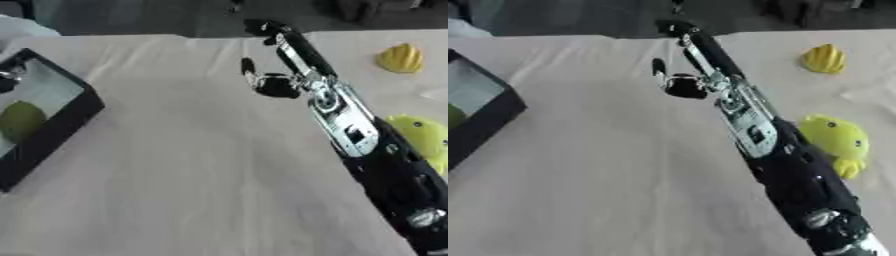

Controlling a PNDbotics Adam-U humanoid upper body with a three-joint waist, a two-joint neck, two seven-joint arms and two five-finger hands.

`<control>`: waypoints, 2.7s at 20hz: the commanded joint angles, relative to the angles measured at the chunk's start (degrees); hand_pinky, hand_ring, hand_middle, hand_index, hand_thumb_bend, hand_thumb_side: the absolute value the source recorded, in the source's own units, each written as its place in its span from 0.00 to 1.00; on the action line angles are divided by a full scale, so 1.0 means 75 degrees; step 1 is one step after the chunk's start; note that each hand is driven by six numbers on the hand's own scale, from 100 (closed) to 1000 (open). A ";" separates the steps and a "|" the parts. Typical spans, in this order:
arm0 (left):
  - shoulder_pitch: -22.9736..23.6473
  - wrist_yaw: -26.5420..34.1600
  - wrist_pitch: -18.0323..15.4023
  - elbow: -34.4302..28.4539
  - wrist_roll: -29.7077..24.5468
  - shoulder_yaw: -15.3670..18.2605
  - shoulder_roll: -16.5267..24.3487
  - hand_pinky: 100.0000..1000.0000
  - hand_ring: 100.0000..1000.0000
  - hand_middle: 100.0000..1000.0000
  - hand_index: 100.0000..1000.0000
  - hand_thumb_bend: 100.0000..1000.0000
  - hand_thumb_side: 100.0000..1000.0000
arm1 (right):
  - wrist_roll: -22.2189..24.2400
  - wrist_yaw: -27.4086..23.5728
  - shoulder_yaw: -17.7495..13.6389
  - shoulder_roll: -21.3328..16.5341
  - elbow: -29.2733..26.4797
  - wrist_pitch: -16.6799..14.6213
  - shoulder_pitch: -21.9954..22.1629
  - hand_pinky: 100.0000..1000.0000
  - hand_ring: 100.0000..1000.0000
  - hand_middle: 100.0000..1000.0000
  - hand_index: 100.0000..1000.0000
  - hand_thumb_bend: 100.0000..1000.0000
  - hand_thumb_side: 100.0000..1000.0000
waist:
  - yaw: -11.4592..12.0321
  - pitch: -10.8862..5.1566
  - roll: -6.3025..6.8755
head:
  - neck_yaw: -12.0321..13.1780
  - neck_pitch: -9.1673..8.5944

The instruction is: Pick up the objects with one hand, pass them to the other hand, and then place them into the box on the other side of the table.

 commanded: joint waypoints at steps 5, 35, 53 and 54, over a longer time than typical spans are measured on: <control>0.0489 0.2310 -0.0558 -0.1367 0.0020 0.0354 0.0066 0.91 0.75 0.81 0.83 0.00 0.72 | 0.0956 -0.0427 -0.0457 -0.1068 -0.0237 0.0776 -0.0406 0.81 0.86 0.81 0.90 0.00 0.15 | -0.0085 -0.0207 -0.0052 | -0.0305 0.0010; 0.1041 0.3578 -0.0218 -0.3562 -0.0194 0.0478 -0.0475 0.93 0.74 0.81 0.81 0.00 0.79 | 0.4356 0.2983 -0.2274 -0.3411 0.5541 -0.0890 -0.2769 0.93 0.96 0.91 0.93 0.36 0.04 | 0.0140 0.0235 -0.0125 | -0.0906 -0.0857; 0.1002 0.3349 -0.0017 -0.3740 -0.0285 0.0369 -0.0412 0.92 0.74 0.79 0.81 0.00 0.81 | 0.3359 0.4393 -0.2761 -0.3754 0.5811 0.0111 -0.2949 0.95 0.95 0.91 0.92 0.39 0.34 | 0.0303 0.0630 -0.0169 | -0.1202 -0.0932; 0.0977 0.3332 -0.0020 -0.3750 -0.0296 0.0359 -0.0406 0.92 0.74 0.79 0.81 0.00 0.80 | 0.3334 0.4466 -0.2780 -0.3788 0.5826 0.0159 -0.2925 0.95 0.95 0.91 0.92 0.39 0.35 | 0.0322 0.0658 -0.0178 | -0.1218 -0.0958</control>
